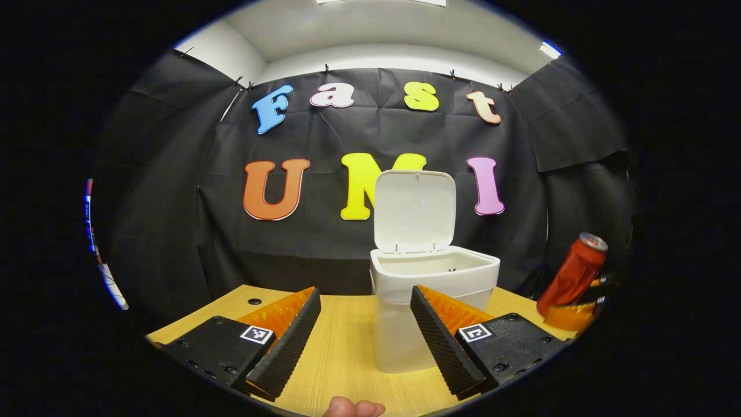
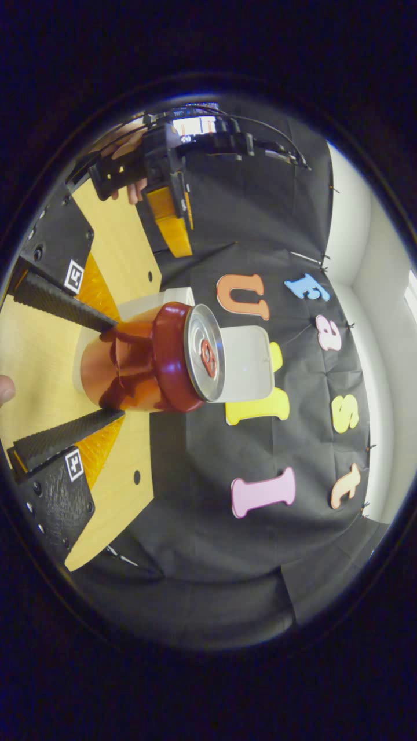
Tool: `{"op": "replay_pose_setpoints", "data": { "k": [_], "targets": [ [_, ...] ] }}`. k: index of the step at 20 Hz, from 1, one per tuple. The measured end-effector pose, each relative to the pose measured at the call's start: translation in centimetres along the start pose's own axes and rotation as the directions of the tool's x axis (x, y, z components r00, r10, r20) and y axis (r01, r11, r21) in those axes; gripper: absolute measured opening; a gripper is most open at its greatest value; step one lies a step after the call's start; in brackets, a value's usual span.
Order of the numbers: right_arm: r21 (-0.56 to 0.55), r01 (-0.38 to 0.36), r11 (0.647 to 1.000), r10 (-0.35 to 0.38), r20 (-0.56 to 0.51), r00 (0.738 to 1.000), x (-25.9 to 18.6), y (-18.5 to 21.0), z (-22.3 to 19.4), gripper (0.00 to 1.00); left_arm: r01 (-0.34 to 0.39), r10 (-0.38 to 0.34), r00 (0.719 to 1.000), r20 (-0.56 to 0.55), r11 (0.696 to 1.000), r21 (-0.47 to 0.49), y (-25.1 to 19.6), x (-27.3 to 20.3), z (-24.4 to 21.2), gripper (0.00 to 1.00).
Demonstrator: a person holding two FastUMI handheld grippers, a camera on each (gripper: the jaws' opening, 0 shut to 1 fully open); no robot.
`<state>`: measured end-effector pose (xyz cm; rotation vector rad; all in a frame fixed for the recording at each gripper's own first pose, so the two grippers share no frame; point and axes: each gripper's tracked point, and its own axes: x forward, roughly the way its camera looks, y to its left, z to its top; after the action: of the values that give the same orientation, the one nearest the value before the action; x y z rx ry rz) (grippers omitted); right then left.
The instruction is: Press the lid of the desktop garbage bin to open it, pick up the crumpled paper on the desktop and throw it into the bin, then pick up the pop can on the desktop and drop it into the bin, and finally close the garbage bin lid.
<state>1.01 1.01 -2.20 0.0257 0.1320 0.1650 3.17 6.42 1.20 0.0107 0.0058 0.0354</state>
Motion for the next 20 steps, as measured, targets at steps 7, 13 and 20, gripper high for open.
{"op": "replay_pose_setpoints", "data": {
  "k": [7,13,20],
  "targets": [
    [-0.031,-0.087,0.996,0.088,0.033,0.996,5.2,3.9,7.0,0.82,-0.048,0.048,0.999,0.003,0.999,0.009,2.9,-2.4,-1.2,1.00],
    [0.009,-0.105,0.994,0.105,0.012,0.994,10.2,4.9,9.3,0.81,-0.092,0.091,0.996,-0.007,0.996,-0.005,5.0,-3.9,-2.1,1.00],
    [0.010,-0.044,0.999,0.045,-0.060,0.997,16.7,3.2,10.4,0.81,-0.108,0.108,0.994,-0.013,0.994,0.009,5.6,-4.2,-2.3,1.00]
  ]
}}
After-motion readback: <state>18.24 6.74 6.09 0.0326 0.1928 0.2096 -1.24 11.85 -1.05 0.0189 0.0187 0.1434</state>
